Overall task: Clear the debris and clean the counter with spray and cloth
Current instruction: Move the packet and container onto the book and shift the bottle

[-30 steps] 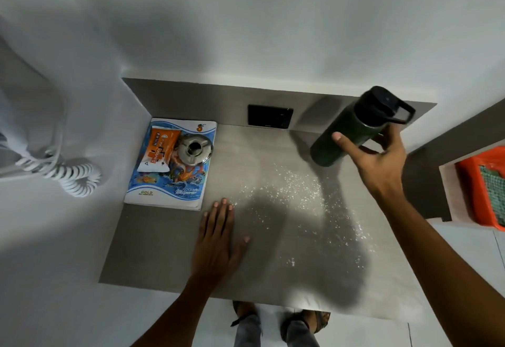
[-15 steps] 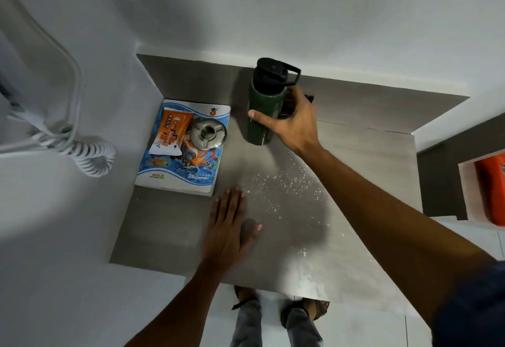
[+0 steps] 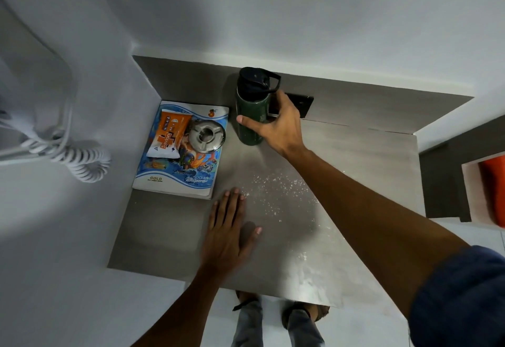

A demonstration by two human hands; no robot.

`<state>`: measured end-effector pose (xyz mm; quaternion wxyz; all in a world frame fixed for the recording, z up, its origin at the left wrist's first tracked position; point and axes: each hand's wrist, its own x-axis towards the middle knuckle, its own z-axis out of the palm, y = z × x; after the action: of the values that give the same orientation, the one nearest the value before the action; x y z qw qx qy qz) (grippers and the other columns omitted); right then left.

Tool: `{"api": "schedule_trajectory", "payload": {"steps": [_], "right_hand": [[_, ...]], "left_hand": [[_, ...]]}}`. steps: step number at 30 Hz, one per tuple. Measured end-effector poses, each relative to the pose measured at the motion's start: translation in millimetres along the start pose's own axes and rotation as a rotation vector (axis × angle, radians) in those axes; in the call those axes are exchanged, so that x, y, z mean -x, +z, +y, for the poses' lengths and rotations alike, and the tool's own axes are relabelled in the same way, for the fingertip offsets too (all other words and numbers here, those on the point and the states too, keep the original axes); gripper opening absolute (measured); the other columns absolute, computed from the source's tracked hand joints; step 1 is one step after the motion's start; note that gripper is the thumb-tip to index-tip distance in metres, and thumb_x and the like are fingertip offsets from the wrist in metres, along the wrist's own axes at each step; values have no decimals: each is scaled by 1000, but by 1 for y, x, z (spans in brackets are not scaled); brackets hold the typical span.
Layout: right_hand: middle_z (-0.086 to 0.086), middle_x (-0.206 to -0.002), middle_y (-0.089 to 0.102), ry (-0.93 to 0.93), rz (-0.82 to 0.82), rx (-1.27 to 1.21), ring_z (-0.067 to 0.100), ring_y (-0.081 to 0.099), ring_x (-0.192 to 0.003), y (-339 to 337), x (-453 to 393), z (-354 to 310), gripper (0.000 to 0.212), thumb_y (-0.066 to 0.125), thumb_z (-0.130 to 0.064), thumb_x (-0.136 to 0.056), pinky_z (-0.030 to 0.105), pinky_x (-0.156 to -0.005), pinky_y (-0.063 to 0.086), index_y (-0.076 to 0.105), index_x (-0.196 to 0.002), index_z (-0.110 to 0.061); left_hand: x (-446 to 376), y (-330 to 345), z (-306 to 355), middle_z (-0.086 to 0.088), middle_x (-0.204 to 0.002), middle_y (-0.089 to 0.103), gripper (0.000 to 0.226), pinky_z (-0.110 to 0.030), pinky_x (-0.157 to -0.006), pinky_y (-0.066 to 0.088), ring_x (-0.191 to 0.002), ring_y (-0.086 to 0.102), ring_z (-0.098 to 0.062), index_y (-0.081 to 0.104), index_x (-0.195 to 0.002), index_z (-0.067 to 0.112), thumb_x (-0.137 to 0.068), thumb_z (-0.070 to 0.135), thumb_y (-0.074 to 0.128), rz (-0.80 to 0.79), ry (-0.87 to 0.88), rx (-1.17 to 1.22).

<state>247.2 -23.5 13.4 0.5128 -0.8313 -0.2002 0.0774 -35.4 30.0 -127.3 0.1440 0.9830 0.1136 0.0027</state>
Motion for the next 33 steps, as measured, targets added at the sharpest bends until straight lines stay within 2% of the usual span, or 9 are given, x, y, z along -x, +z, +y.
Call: {"api": "schedule_trajectory", "payload": {"steps": [2,4,10,17,22,24,27,30,33], "right_hand": [[8,-140,70,-9,-26,17,12,63,-122,0,0,1,92,101,-50,-71,12,-97,51,59,-143,-11],[8,-140,69,-11,-34,23,11,61,-121,0,0,1,93,102,-51,-71,8,-93,46,59,-143,-11],[10,-139,68,2,-22,42,19,65,-125,5,1,-2,94,102,-50,-70,28,-102,57,59,-143,-9],[9,-147,63,49,-78,51,23,63,-134,0,14,11,101,101,-46,-74,43,-111,59,51,-154,-11],[4,-150,63,90,-89,40,16,60,-134,-21,39,30,105,99,-52,-74,45,-111,59,47,-159,-17],[2,-150,62,83,-87,55,15,61,-132,-36,48,39,103,97,-56,-76,44,-109,61,47,-159,-19],[1,-152,61,113,-60,45,18,62,-132,-61,59,49,105,90,-71,-75,46,-105,63,48,-158,-23],[1,-152,61,139,-9,28,20,63,-134,-86,71,58,115,77,-92,-66,48,-105,63,49,-156,-26],[0,-151,61,159,44,14,19,63,-134,-112,81,71,118,73,-97,-64,49,-106,63,51,-155,-26]], "left_hand": [[0,-1,1,-7,-187,2,94,-55,-140,17,-174,5,-28,12,-176,14,-108,72,39,-7,-4,-2],[1,-3,2,-6,-187,2,94,-55,-140,17,-174,5,-28,12,-177,15,-108,72,38,-18,-11,0],[1,-6,3,-6,-187,4,93,-56,-140,21,-174,7,-28,14,-176,15,-108,73,36,-12,-12,-1],[2,-9,6,-5,-187,2,96,-56,-139,22,-174,6,-27,10,-177,17,-106,77,35,-17,-27,3],[0,-11,6,-9,-185,15,94,-57,-138,23,-171,21,-34,18,-176,15,-106,75,36,6,-22,-23],[-4,-11,11,-14,-182,27,91,-59,-137,23,-167,29,-39,30,-173,11,-106,73,37,22,-36,-10],[-20,-14,29,-20,-171,41,86,-63,-131,30,-159,39,-44,49,-160,7,-102,70,43,29,-154,57],[-41,-17,50,-23,-166,46,84,-64,-127,35,-156,43,-45,50,-158,4,-102,67,46,51,-154,113],[-56,-18,72,-20,-169,44,86,-61,-128,34,-158,42,-41,46,-162,7,-102,68,46,48,-86,96]]}}
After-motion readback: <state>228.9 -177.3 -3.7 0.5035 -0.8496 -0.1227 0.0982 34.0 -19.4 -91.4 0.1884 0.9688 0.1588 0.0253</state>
